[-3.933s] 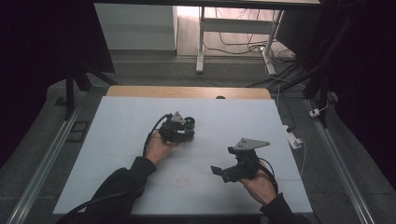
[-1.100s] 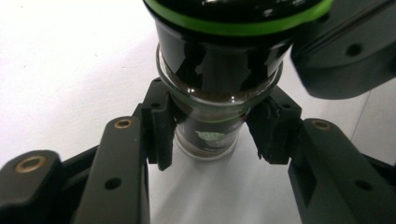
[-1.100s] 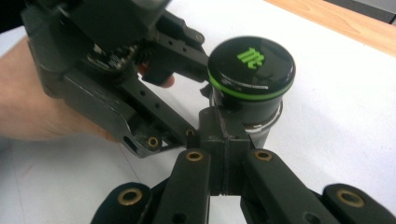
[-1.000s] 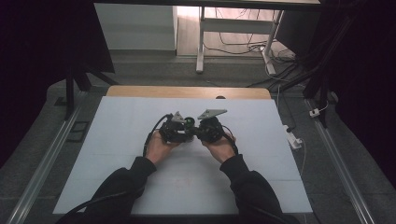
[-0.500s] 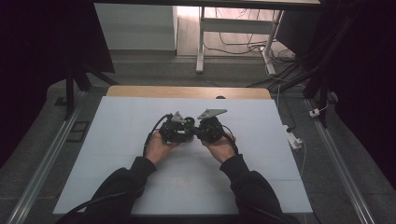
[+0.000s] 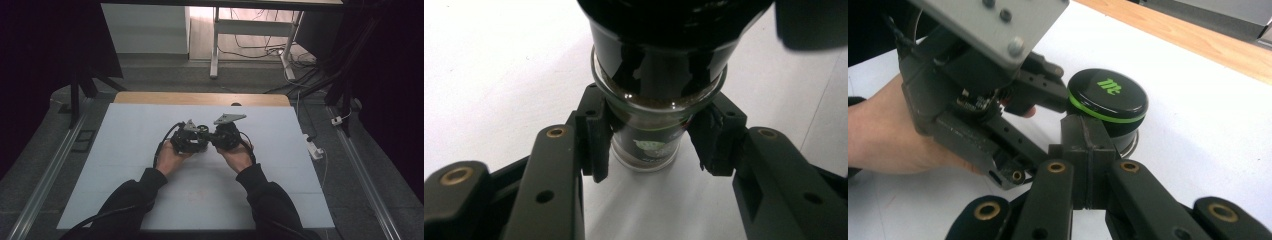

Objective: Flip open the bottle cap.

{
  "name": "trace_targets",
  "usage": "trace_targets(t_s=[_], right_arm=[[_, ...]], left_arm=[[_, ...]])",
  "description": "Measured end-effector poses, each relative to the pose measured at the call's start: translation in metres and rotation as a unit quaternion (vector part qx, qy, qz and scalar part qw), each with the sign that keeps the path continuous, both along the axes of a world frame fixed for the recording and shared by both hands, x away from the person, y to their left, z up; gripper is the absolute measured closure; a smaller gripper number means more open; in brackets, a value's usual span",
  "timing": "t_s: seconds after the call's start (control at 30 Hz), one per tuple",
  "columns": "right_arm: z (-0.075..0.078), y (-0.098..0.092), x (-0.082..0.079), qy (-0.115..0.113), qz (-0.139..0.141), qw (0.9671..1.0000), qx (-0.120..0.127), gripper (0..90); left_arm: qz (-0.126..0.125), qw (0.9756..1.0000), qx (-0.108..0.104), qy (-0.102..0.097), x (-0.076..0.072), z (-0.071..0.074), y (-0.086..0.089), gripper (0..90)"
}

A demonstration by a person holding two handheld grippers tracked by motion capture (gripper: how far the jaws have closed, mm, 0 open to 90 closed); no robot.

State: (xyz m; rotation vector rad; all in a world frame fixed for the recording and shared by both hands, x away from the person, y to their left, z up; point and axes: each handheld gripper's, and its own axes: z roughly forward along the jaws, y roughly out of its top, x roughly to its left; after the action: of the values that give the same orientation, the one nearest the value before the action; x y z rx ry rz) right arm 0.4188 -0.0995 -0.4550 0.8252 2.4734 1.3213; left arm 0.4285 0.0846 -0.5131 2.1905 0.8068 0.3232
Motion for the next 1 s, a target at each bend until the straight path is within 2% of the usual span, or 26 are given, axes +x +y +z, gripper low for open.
trace_targets(t_s=[0.3, 0.53, 0.7, 0.8, 1.0], right_arm=[[0.009, -0.001, 0.008, -0.002, -0.009, 0.9998, 0.015, 89.1], [0.010, 0.000, 0.018, -0.004, -0.018, 0.9997, 0.018, 89.1], [0.011, -0.001, 0.026, -0.009, -0.035, 0.9991, 0.021, 89.0], [0.010, -0.004, 0.032, 0.000, -0.045, 0.9986, 0.026, 89.0], [0.008, -0.006, 0.028, -0.001, -0.042, 0.9989, 0.022, 88.8]], left_arm=[[0.001, 1.0000, -0.002, 0.000, 0.000, 0.000, 0.000, 53.8], [0.001, 1.0000, -0.003, -0.001, 0.000, -0.001, 0.000, 53.8], [0.002, 1.0000, -0.003, -0.002, -0.001, -0.001, 0.000, 53.8], [0.001, 1.0000, -0.003, -0.002, -0.001, -0.001, 0.000, 53.8], [0.000, 1.0000, -0.003, -0.002, 0.000, -0.001, 0.000, 53.5]])
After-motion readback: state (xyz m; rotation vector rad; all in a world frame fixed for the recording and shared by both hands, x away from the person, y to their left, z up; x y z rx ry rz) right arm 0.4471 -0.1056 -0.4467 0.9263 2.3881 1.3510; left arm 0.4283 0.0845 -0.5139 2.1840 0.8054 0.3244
